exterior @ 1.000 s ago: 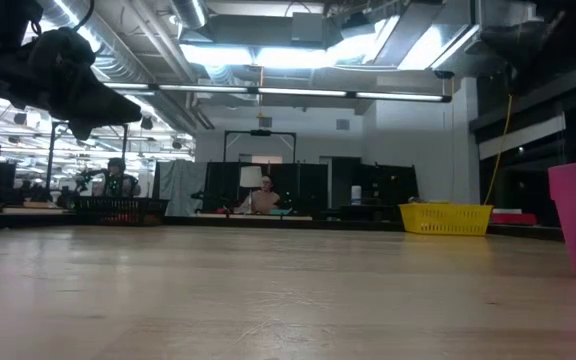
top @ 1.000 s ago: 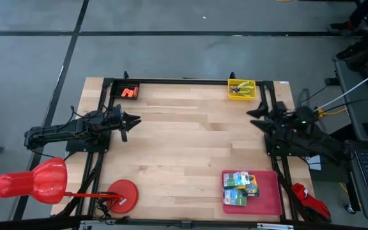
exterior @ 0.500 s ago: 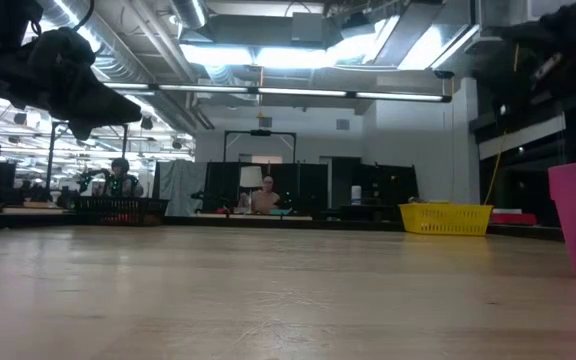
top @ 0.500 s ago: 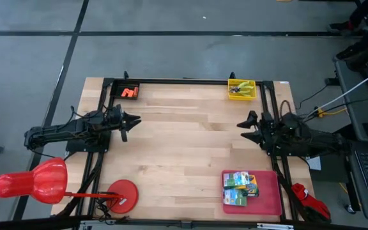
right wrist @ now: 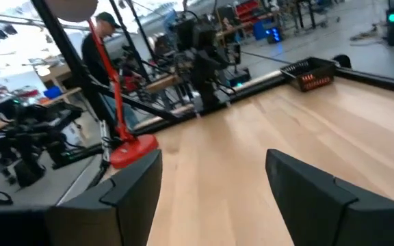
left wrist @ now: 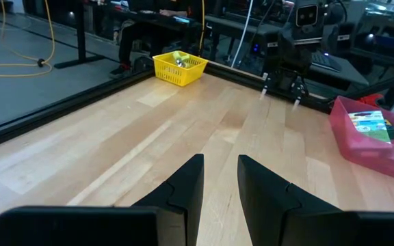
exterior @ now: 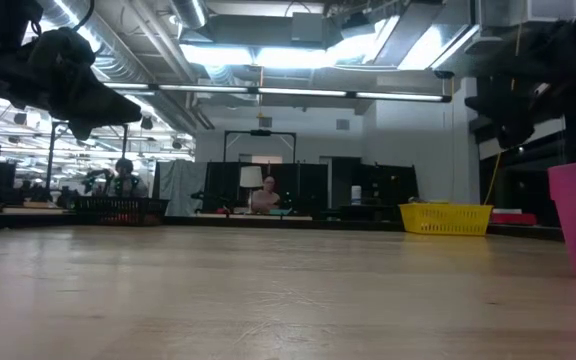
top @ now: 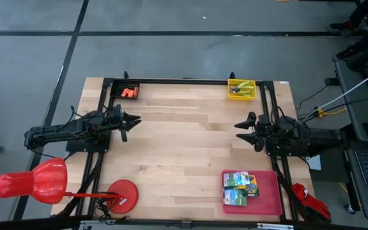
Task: Pick & Place School Supplies
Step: Return to Home Position
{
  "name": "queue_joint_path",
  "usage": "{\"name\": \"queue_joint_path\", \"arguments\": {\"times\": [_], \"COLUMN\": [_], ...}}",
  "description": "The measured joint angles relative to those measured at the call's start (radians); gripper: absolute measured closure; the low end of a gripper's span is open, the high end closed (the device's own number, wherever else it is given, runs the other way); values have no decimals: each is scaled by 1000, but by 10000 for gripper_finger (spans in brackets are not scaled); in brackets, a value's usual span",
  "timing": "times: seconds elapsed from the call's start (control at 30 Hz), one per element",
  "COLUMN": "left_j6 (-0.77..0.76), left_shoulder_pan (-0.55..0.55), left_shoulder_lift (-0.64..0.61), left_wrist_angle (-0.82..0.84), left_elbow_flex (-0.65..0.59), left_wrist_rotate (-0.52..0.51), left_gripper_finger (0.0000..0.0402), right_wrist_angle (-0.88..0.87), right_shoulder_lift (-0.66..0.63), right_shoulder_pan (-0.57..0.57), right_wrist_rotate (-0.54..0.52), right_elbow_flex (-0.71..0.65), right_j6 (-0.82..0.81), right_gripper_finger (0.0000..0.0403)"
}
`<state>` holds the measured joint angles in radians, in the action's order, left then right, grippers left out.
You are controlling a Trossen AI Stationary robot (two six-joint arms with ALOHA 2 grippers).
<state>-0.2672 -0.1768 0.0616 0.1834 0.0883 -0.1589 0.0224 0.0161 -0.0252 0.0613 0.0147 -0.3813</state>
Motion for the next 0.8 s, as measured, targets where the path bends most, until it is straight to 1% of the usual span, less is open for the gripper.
{"name": "queue_joint_path", "arguments": {"times": [0.17,0.4,0.8], "left_j6": [0,0,0], "left_shoulder_pan": [0,0,0], "left_shoulder_lift": [0,0,0], "left_wrist_angle": [0,0,0], "left_elbow_flex": [0,0,0], "left_wrist_rotate": [0,0,0], "left_gripper_finger": [315,315,315], "right_wrist_angle": [-6,-6,-5], "right_shoulder_lift": [21,45,45], "right_shoulder_pan": [12,39,40], "right_wrist_rotate": [-29,-28,-28], "right_elbow_flex": [0,0,0], "right_j6": [0,0,-1], "right_gripper_finger": [140,140,139]}}
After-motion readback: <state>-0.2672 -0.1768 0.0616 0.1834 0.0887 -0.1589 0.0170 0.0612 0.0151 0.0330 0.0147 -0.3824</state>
